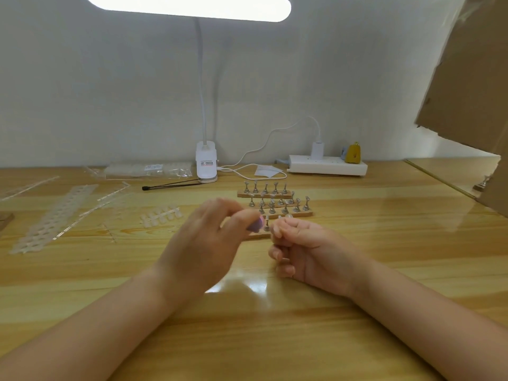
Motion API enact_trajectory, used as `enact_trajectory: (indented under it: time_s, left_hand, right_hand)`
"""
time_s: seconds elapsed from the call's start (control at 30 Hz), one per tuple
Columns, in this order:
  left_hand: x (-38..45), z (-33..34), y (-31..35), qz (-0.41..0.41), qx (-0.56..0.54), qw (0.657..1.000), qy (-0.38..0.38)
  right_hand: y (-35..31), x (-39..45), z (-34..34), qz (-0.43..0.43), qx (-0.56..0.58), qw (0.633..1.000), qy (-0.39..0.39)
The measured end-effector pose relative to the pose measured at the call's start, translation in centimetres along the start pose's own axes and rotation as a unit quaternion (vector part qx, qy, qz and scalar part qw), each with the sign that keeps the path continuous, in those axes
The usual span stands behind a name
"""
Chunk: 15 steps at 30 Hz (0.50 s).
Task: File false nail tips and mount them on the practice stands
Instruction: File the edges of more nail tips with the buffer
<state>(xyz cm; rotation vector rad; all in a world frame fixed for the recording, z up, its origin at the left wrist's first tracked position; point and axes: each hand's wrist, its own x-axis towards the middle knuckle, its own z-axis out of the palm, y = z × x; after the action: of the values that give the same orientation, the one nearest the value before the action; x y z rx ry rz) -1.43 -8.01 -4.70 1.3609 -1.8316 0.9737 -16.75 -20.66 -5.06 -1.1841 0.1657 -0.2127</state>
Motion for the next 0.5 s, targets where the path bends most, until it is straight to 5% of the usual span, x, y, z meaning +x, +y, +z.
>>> enact_trajectory:
  time_s: [0.2, 0.5]
  left_hand:
    - [-0.1, 0.5, 1.4, 0.053, -0.088, 0.994, -0.032]
    - [0.2, 0.2, 1.5, 0.058, -0.048, 0.997, -0.011]
  right_hand:
    - [0.1, 0.0, -0.1, -0.003, -0.027, 0.999, -0.035]
    - [0.0, -0.1, 0.0, -0.003, -0.013, 0.999, -0.045]
